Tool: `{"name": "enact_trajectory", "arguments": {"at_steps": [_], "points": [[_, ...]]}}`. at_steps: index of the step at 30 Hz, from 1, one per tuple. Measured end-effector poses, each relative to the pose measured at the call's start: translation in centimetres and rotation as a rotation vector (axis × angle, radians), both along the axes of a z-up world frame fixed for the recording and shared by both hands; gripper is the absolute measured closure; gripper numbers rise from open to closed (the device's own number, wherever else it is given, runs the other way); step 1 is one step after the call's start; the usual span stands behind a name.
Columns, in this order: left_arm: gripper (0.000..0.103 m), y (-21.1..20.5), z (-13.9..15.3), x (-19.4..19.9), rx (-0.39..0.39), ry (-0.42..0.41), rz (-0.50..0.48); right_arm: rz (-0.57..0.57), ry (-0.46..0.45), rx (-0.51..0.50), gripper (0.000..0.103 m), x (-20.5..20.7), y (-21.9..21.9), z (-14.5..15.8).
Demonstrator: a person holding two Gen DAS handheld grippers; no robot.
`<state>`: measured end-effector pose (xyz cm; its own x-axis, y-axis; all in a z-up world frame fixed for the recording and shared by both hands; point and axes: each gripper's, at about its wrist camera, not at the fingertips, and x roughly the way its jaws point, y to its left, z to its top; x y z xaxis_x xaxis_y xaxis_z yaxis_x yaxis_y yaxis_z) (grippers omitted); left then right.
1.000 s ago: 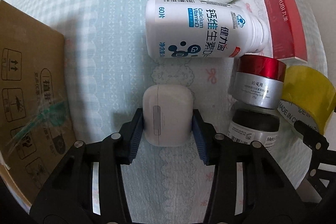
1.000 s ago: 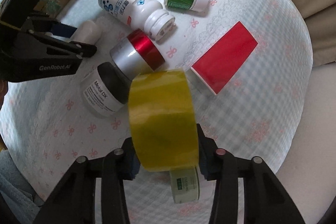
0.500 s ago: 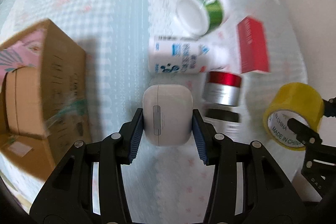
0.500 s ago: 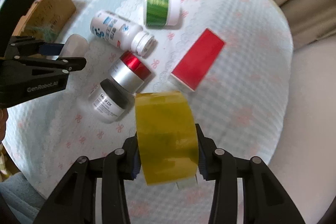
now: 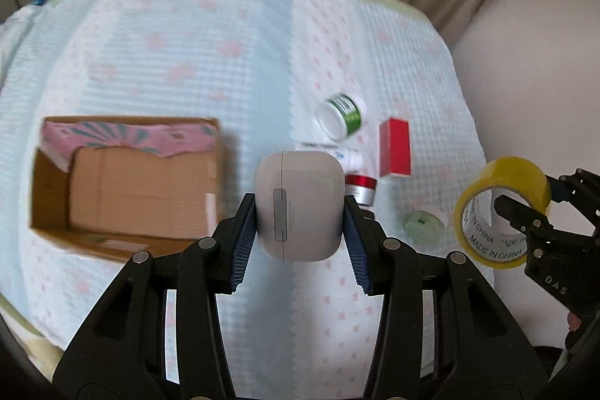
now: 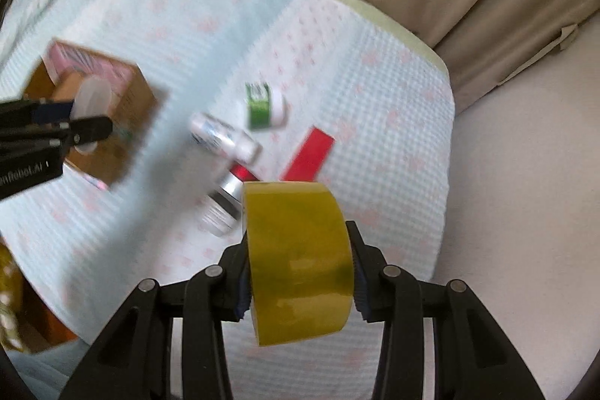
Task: Organize rigid objects
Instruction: 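Carry both items into the cardboard box and open both tools to release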
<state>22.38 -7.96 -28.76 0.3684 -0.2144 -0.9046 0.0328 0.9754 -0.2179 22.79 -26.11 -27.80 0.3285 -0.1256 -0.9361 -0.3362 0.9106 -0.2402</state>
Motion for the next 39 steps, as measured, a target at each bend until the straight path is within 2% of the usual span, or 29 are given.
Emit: {"name": "enact_trajectory", "arguments": {"at_steps": [3,7,12,18,23,27,33,39], "points": [[0.062,2.9,2.1,-0.5,0.018,-0.022,0.028,0.005,-0.011,0.068,0.064,-0.3,1.6,2.3],[0.062,7.5,3.1,-0.7,0.039,-0.027,0.07,0.042,-0.034,0.09,0.064,-0.5,5.0,4.5],[0.062,13.4,2.4,-1.1,0.039,-0.003,0.091,0.048,-0.035,0.139,0.064,-0.4,10.3,5.9],[0.062,19.4,0.2,-0.7,0.036,0.037,0.037,-0.008,0.004,0.22,0.064,0.5,17.4,5.6],[0.062,23.4,-2.0,0.6,0.033,0.069,-0.036,-0.093,0.062,0.284,0.064,1.4,22.8,3.6],[0.062,25.6,-4.6,2.3,0.074,0.091,-0.105,-0.164,0.101,0.301,0.064,2.5,26.2,1.3],[0.062,27.1,-9.5,4.8,0.117,0.144,-0.184,-0.278,0.195,0.359,0.064,4.7,29.7,-4.5],[0.062,27.6,-14.3,5.8,0.129,0.214,-0.205,-0.344,0.285,0.313,0.064,6.1,31.0,-11.1]]}}
